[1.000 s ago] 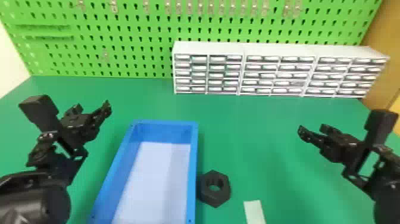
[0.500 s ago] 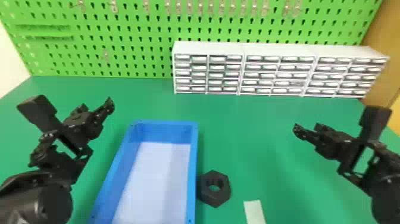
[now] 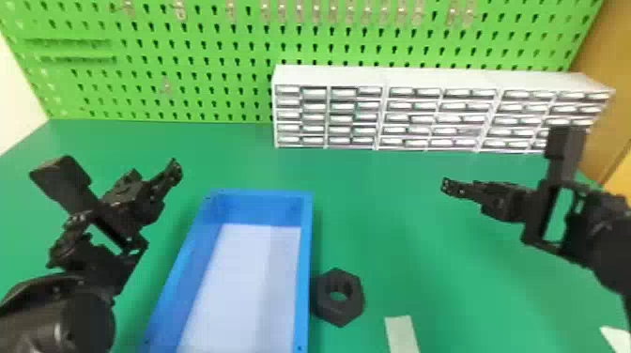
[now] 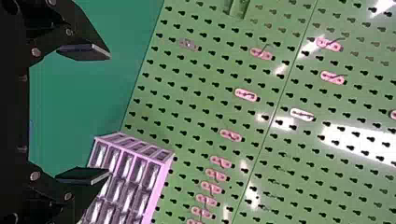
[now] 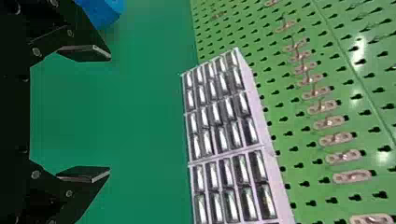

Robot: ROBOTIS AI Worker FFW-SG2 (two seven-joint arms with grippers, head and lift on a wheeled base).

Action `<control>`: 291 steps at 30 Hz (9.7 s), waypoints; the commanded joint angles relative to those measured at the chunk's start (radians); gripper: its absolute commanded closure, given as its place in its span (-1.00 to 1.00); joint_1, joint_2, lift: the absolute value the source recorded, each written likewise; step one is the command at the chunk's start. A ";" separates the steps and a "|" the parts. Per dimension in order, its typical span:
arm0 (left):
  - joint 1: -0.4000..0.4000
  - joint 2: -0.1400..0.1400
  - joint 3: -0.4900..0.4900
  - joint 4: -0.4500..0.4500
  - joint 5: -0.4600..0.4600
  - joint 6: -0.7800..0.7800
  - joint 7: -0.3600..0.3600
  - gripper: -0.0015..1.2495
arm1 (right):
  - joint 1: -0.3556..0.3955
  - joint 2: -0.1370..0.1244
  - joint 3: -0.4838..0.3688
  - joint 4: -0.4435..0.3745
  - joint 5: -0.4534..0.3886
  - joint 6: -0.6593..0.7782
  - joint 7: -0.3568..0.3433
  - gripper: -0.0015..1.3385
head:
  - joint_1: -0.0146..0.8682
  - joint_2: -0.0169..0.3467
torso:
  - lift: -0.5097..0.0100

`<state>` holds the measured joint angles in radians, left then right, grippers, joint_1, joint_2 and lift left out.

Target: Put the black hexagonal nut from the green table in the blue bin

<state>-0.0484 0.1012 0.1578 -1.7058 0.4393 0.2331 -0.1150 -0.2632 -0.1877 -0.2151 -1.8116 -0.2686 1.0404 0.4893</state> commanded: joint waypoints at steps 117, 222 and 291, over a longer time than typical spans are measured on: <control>-0.062 -0.005 -0.003 0.006 -0.034 -0.031 -0.002 -0.41 | -0.131 -0.065 0.646 -0.175 0.307 0.532 0.002 -0.40 | 0.54 -0.73 | 0.58; -0.053 -0.029 -0.011 0.015 -0.048 -0.031 -0.014 -0.41 | -0.134 -0.015 0.732 0.104 0.491 0.336 0.226 -0.40 | 0.54 -0.73 | 0.58; -0.048 -0.029 -0.011 0.015 -0.048 -0.029 -0.015 -0.41 | -0.103 -0.006 0.734 0.147 0.603 0.263 0.258 0.54 | 0.54 -0.73 | 0.58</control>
<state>-0.0952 0.0721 0.1472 -1.6904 0.3912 0.2039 -0.1303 -0.3664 -0.1941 0.5162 -1.6644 0.3293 1.3039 0.7471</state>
